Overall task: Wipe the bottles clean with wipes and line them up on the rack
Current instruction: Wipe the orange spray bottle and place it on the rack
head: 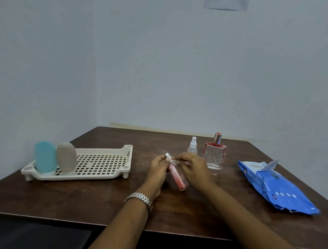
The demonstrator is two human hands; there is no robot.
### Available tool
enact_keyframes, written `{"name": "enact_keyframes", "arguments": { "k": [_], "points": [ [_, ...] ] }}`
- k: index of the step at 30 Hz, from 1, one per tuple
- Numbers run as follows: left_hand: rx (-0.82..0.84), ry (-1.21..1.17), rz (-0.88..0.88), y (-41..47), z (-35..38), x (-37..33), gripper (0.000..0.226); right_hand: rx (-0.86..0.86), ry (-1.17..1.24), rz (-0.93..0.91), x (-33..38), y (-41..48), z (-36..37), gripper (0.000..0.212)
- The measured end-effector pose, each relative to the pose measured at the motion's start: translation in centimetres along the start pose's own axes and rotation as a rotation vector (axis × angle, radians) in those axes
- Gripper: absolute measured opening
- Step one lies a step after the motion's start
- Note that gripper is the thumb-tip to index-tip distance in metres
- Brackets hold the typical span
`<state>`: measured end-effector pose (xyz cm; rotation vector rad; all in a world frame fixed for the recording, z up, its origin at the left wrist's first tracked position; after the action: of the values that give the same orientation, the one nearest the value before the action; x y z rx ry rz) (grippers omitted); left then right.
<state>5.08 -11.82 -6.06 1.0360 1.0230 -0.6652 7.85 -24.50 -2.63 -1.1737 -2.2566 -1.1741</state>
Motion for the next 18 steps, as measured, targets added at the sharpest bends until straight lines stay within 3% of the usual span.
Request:
{"name": "enact_keyframes", "arguments": {
  "k": [4, 9, 14, 16, 18],
  "points": [
    [0.049, -0.018, -0.103, 1.2, -0.1, -0.2, 0.016, 0.11, -0.132, -0.188, -1.1, -0.9, -0.8, 0.022],
    [0.374, 0.083, -0.324, 3.5, -0.4, -1.9, 0.018, 0.174, -0.082, -0.165, -2.4, 0.0, -2.3, 0.021],
    [0.575, 0.028, -0.273, 6.1, -0.7, -2.1, 0.015, 0.11, -0.103, -0.152, -2.5, 1.6, -1.6, 0.024],
    [0.618, -0.01, -0.254, 6.0, -1.3, -1.2, 0.014, 0.191, -0.127, -0.139, -2.4, 1.0, -1.4, 0.03],
    [0.682, -0.021, -0.234, 5.8, -1.8, -0.7, 0.012, 0.383, -0.171, -0.145, -2.3, 0.3, -1.8, 0.04]
  ]
}}
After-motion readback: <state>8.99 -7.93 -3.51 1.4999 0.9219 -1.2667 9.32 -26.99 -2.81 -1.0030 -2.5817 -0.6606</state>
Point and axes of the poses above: each hand's wrist, its own y-axis towards the middle knuckle, its own z-axis out of the palm, x = y × z, the point moved 2 cm from there along y, towards the middle knuckle, and after that the axes turned 15 degrees about z, right-handed, at the moved point
